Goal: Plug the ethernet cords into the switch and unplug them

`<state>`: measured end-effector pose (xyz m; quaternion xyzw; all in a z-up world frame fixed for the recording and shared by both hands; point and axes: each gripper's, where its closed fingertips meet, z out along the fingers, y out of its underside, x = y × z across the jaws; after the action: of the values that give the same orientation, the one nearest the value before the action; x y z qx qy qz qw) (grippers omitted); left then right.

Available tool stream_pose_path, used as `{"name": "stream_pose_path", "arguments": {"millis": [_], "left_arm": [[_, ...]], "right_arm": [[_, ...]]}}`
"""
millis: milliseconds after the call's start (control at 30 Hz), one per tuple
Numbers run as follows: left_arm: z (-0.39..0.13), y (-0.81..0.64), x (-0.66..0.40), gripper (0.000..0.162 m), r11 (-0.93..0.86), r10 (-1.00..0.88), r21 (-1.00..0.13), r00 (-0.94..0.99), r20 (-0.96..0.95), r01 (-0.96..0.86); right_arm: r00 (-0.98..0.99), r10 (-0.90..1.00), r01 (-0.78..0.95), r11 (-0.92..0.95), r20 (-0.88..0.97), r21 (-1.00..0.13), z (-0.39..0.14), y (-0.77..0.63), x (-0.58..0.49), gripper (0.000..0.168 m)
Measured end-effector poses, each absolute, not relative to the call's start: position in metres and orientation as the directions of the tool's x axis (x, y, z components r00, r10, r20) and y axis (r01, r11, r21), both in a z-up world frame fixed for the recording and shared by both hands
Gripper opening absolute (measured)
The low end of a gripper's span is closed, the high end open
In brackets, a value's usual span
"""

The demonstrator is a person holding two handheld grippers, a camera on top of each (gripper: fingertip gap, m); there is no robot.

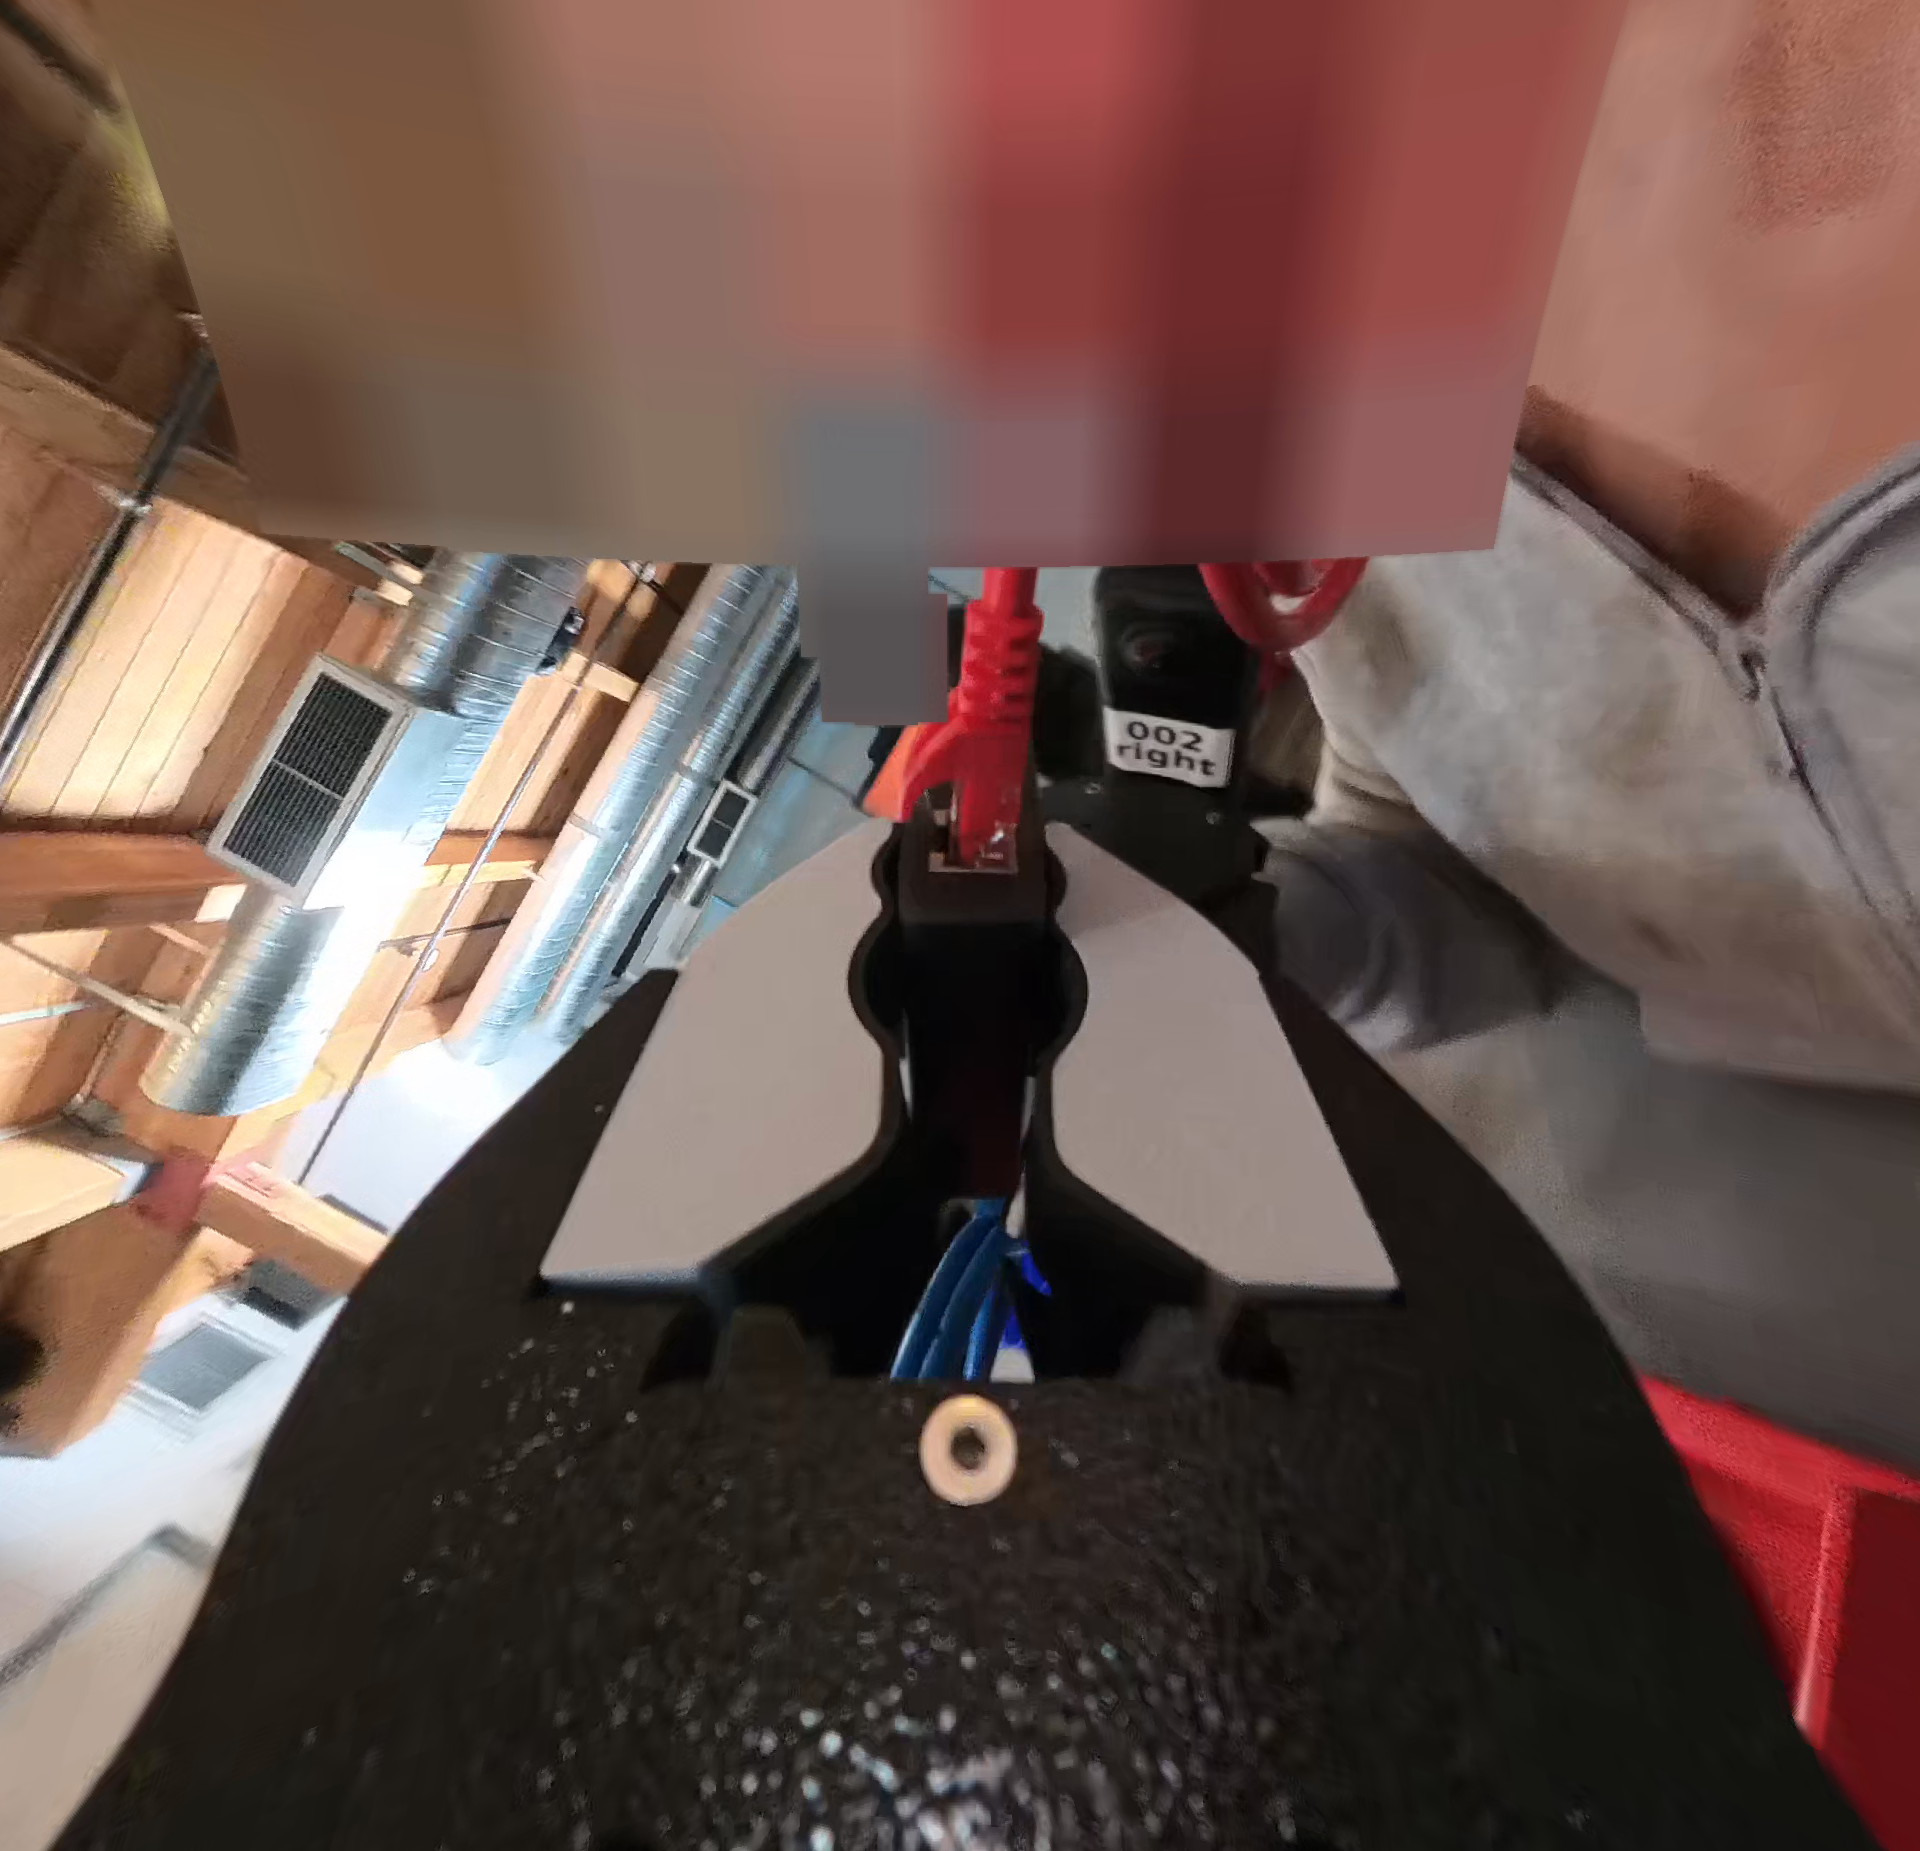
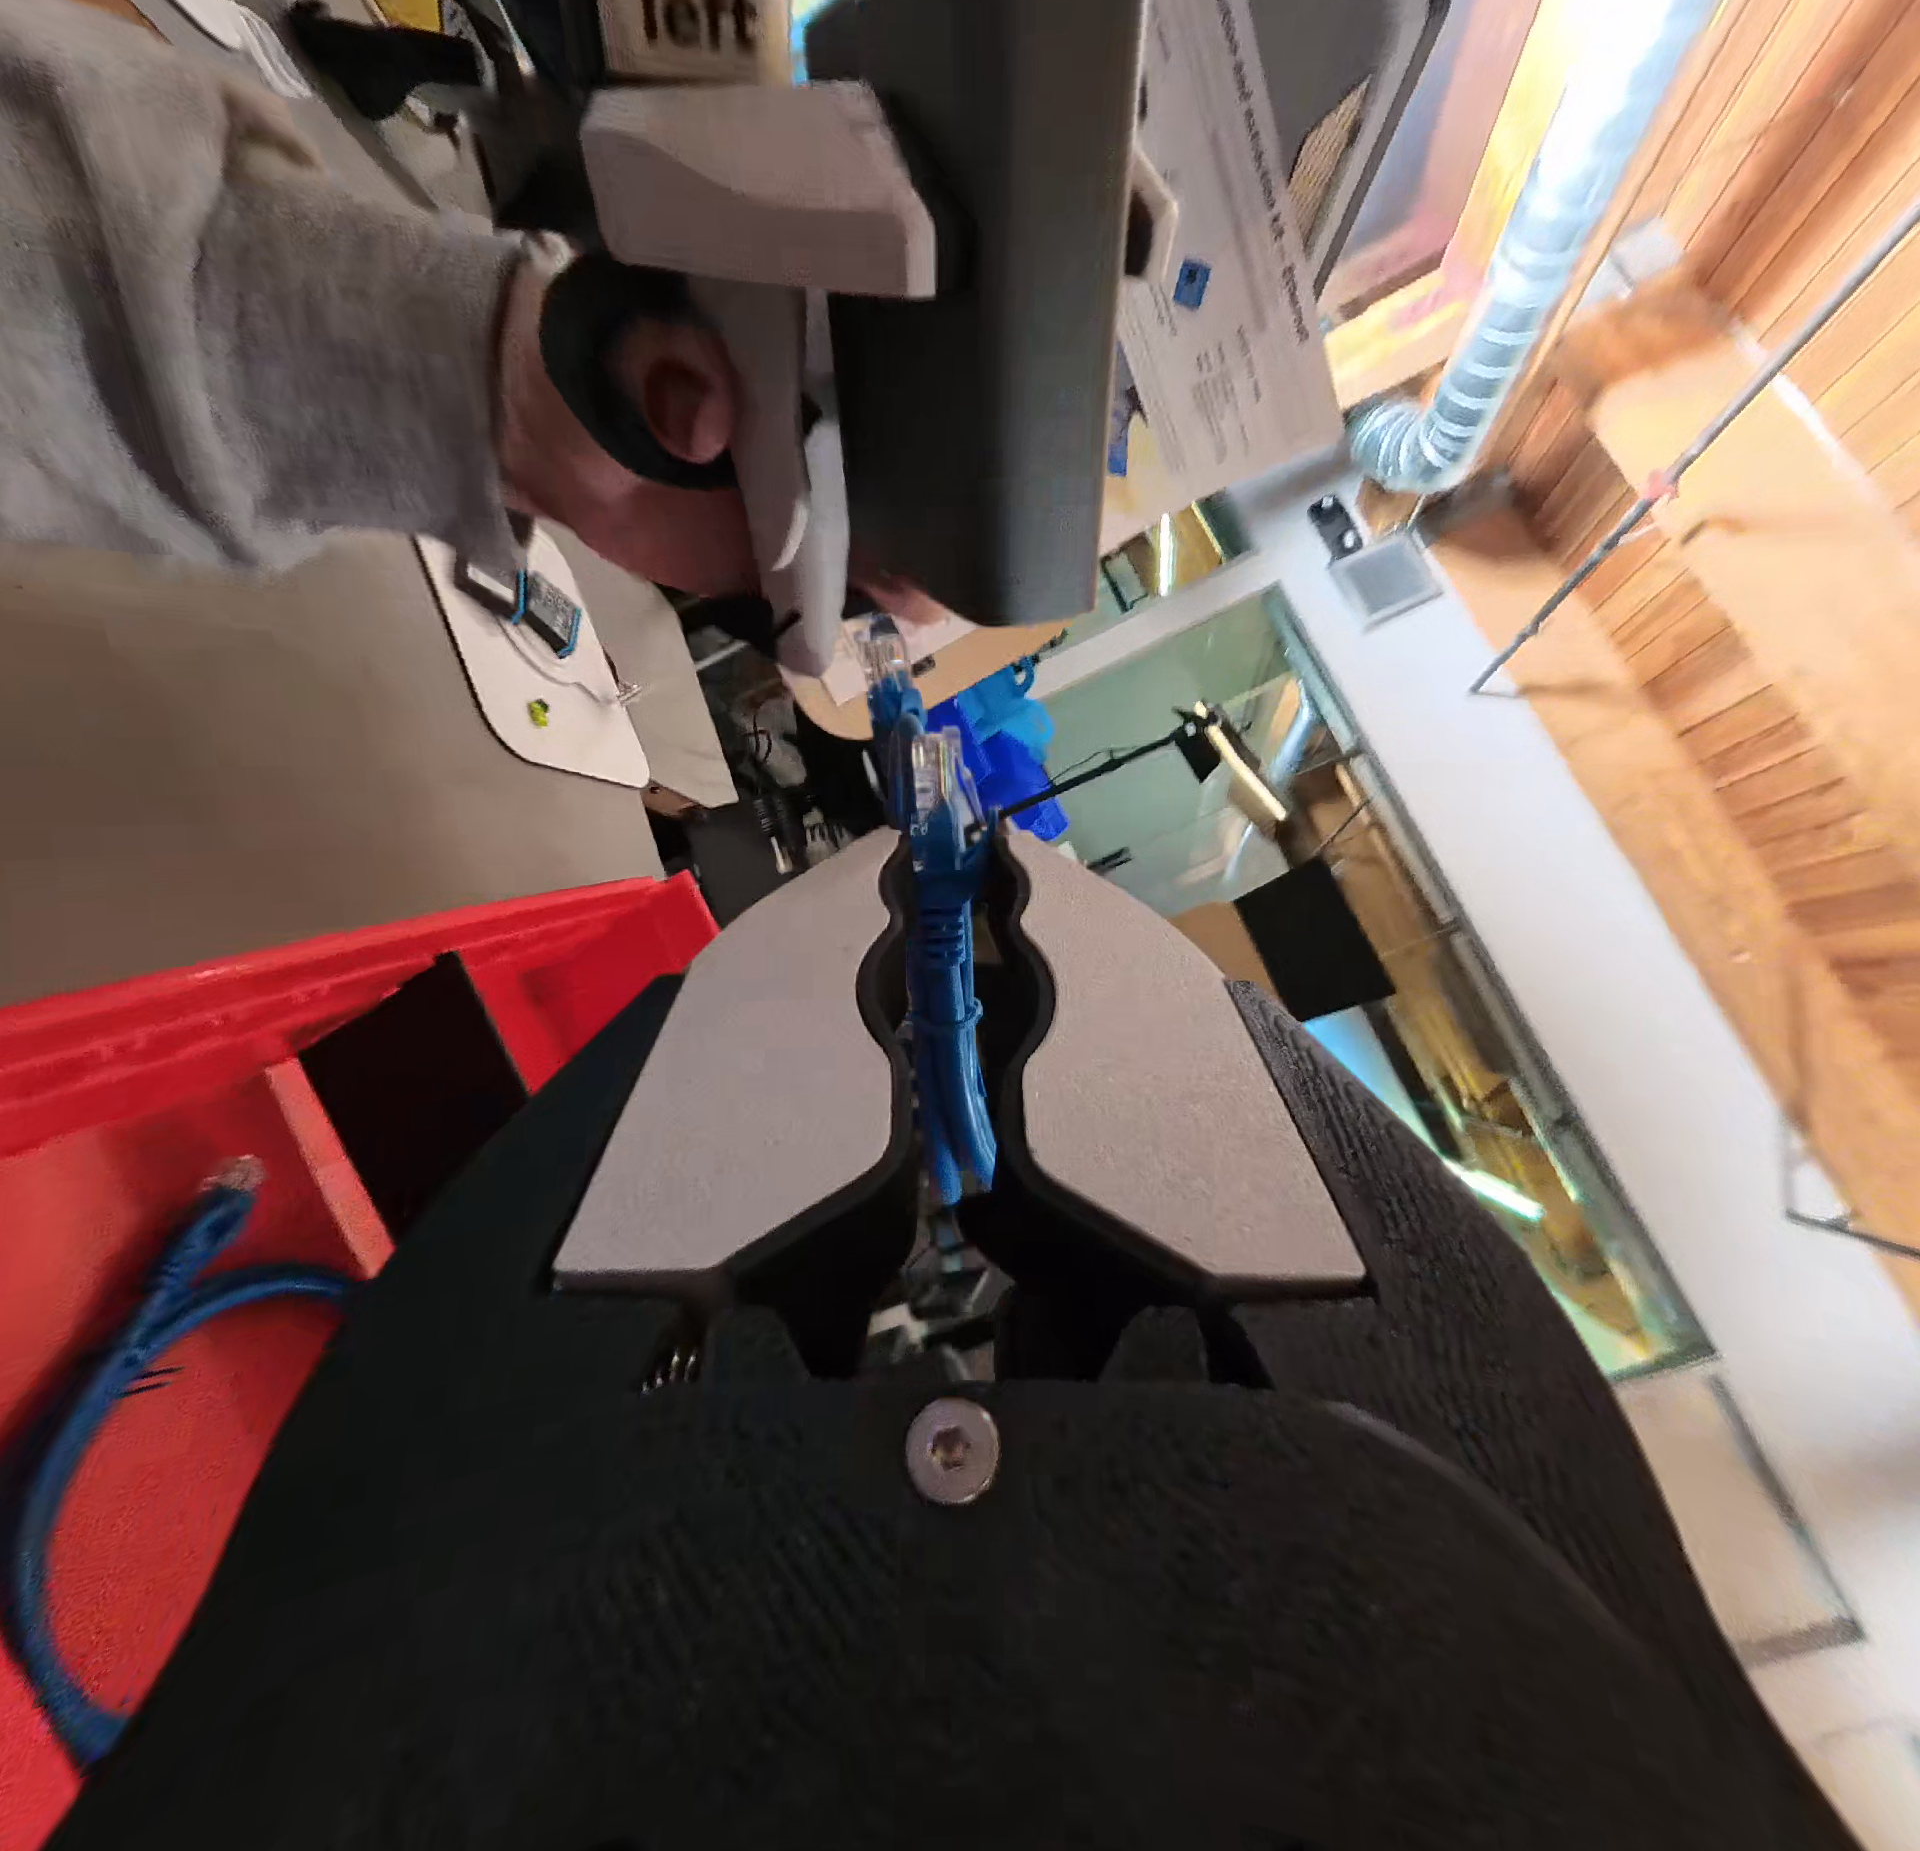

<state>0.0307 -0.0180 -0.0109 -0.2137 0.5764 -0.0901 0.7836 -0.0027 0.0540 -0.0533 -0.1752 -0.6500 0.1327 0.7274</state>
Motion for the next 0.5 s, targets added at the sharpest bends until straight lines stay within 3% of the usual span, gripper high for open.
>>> {"name": "stream_pose_path", "arguments": {"millis": [167,233,300,500], "left_arm": [[-0.016,-0.02,0.062,0.02,0.923,-0.142,-0.195,0.178,-0.974,-0.331],[-0.017,-0.013,0.06,0.02,0.91,-0.11,-0.161,0.151,-0.982,-0.383],[-0.017,-0.008,0.055,0.02,0.901,-0.14,-0.195,0.165,-0.976,-0.388],[-0.004,-0.016,0.033,0.02,0.906,-0.305,-0.375,0.312,-0.9,-0.198]], "right_arm": [[0.164,0.349,-0.132,0.935,0.923,-0.33,-0.034,0.042,0.008,0.012],[0.193,0.284,-0.168,0.953,0.939,-0.254,-0.03,0.041,0.011,0.012],[0.194,0.264,-0.189,0.955,0.945,-0.228,-0.029,0.044,0.012,0.012],[0.118,0.446,-0.194,0.886,0.887,-0.42,-0.02,0.046,0.007,0.012]]}}
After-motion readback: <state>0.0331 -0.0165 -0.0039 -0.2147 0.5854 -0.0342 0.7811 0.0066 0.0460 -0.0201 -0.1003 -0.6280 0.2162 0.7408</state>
